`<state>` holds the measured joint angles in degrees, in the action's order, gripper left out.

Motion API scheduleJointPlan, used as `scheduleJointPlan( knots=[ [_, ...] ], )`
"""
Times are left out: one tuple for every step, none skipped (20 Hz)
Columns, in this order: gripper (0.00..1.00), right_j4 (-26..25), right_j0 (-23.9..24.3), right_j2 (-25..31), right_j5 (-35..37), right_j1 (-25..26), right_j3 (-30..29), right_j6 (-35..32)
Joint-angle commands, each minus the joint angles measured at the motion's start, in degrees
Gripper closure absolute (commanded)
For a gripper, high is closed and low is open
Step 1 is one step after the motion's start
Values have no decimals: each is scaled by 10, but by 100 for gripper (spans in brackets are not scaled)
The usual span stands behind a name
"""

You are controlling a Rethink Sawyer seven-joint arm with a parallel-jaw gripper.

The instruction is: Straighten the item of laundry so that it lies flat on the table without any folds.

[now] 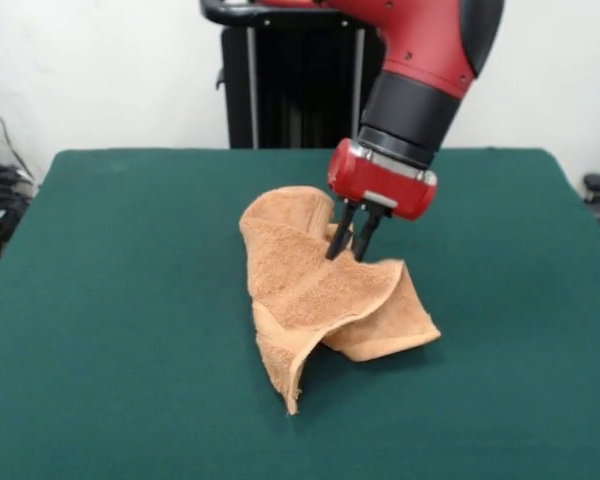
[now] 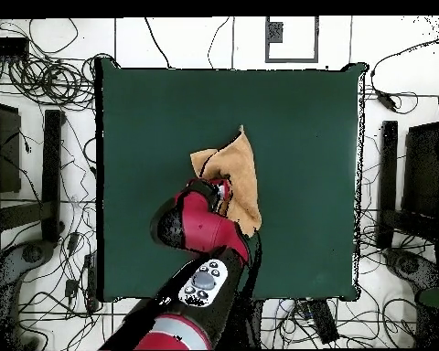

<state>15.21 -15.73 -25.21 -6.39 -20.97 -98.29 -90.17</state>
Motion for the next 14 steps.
scheduleJointPlan(
  knots=[
    [100,-19,26,72,59,-91,-19,-94],
    [100,-21,31,73,76,-107,-23,-89],
    [100,-20,35,74,83,-121,-31,-92],
    [100,-22,37,74,92,-135,-38,-90],
    [100,-24,39,73,101,-148,-46,-89],
    [100,-22,39,68,115,-159,-49,-86],
    [100,-24,38,64,123,-167,-50,-82],
    [100,-23,39,60,131,-173,-51,-81],
    [100,-28,47,66,129,-174,-50,-76],
    [100,-34,57,73,119,-172,-49,-73],
    [100,-36,69,85,112,-166,-50,-73],
    [100,-38,81,97,105,-160,-51,-73],
    [100,-41,87,104,99,-158,-54,-74],
    [100,-40,88,105,102,-159,-55,-75]
  ],
)
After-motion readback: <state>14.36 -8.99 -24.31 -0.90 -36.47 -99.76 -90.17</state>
